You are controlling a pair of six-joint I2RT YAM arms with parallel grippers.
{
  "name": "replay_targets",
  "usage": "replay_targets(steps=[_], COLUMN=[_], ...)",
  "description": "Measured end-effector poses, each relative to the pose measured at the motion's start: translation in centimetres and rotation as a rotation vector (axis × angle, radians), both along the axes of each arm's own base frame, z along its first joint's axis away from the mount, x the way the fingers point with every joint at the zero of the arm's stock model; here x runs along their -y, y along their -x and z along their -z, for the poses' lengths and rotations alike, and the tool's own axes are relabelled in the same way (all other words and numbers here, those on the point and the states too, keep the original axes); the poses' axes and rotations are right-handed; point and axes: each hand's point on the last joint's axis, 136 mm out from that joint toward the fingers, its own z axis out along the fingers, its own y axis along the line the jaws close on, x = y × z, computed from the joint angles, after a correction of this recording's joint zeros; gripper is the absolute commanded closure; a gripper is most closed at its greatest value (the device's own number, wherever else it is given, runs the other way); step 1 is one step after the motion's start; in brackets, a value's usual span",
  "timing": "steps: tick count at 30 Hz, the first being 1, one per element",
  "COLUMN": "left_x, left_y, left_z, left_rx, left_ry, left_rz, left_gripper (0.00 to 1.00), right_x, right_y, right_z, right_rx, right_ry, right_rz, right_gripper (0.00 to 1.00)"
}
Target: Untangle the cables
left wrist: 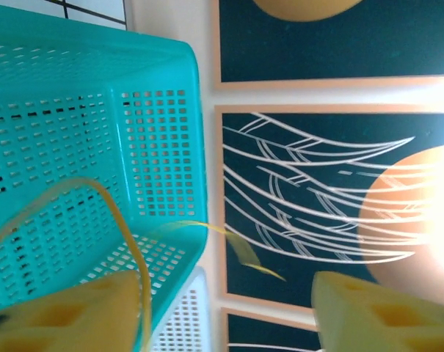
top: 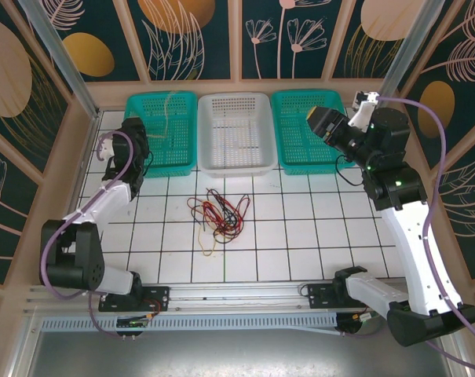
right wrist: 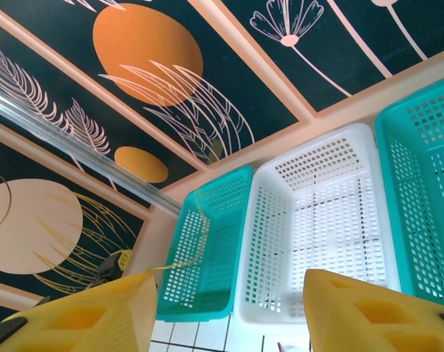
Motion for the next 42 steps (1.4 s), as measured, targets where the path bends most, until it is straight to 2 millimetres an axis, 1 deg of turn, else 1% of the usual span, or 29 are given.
replay_targets(steps=[4, 6, 9, 13, 15, 18, 20, 22, 25, 27, 28, 30, 31, 33, 34, 35, 36, 37, 38, 40, 42], left_x=[0.4, 0.5, 0.6, 1.2, 1.8, 3.2, 4.0, 4.8, 5.8, 6.8, 7.3, 9.0, 10.2, 13.4, 14.8, 16.2, 16.9, 17.4, 17.6, 17.9, 18.1], left_y=[-0.9, -1.0, -0.9, -0.3, 0.2, 0.9, 1.5, 2.6, 4.6, 6.0, 6.6, 8.2, 8.9, 10.9, 11.8, 13.0, 13.8, 14.8, 15.6, 17.1, 18.3], left_z=[0.7, 0.3, -0.5, -2.0, -3.1, -4.7, -5.6, -6.0, -6.4, -6.4, -6.3, -5.7, -5.2, -3.3, -2.1, -0.5, 0.8, 2.5, 4.1, 6.5, 8.0], left_rx=[0.008, 0.023, 0.041, 0.058, 0.072, 0.077, 0.080, 0.073, 0.053, 0.046, 0.046, 0.046, 0.045, 0.036, 0.028, 0.013, -0.008, -0.041, -0.076, -0.139, -0.182], left_ry=[-0.017, -0.025, -0.038, -0.088, -0.136, -0.234, -0.306, -0.390, -0.513, -0.575, -0.595, -0.631, -0.643, -0.652, -0.646, -0.636, -0.625, -0.611, -0.601, -0.583, -0.575], left_rz=[0.022, 0.034, 0.045, 0.094, 0.146, 0.250, 0.318, 0.391, 0.502, 0.580, 0.613, 0.698, 0.744, 0.871, 0.930, 0.997, 1.038, 1.081, 1.110, 1.160, 1.198], left_gripper=[0.10, 0.07, 0.07, 0.15, 0.20, 0.22, 0.26, 0.31, 0.35, 0.37, 0.37, 0.37, 0.37, 0.39, 0.39, 0.40, 0.39, 0.39, 0.39, 0.39, 0.39], right_x=[-0.3, -0.6, -1.2, -2.5, -3.4, -5.1, -6.6, -8.3, -11.5, -13.4, -14.0, -15.3, -15.8, -16.5, -16.8, -17.1, -17.3, -17.4, -17.5, -17.6, -17.5], right_y=[-0.4, -0.8, -1.0, -0.8, -0.5, 0.1, 0.4, 0.6, 1.4, 2.3, 2.8, 3.8, 4.3, 5.2, 5.5, 5.7, 5.8, 5.9, 6.0, 6.0, 5.9], right_z=[0.6, 1.0, 1.6, 1.9, 2.2, 3.2, 4.9, 7.2, 12.4, 16.7, 18.5, 22.6, 23.9, 26.7, 27.5, 28.1, 28.7, 29.3, 29.8, 30.3, 30.4], right_rx=[-0.015, -0.028, -0.040, -0.044, -0.047, -0.063, -0.092, -0.132, -0.226, -0.307, -0.344, -0.430, -0.458, -0.521, -0.539, -0.556, -0.567, -0.581, -0.593, -0.604, -0.604], right_ry=[0.008, 0.012, 0.022, 0.037, 0.043, 0.064, 0.088, 0.117, 0.176, 0.226, 0.245, 0.291, 0.307, 0.344, 0.356, 0.363, 0.372, 0.380, 0.387, 0.394, 0.398], right_rz=[-0.012, -0.017, -0.034, -0.069, -0.090, -0.123, -0.152, -0.183, -0.251, -0.294, -0.306, -0.328, -0.337, -0.342, -0.344, -0.344, -0.342, -0.337, -0.331, -0.325, -0.316], right_gripper=[0.46, 0.46, 0.46, 0.46, 0.46, 0.46, 0.46, 0.46, 0.47, 0.48, 0.48, 0.49, 0.50, 0.54, 0.56, 0.57, 0.58, 0.57, 0.58, 0.57, 0.57])
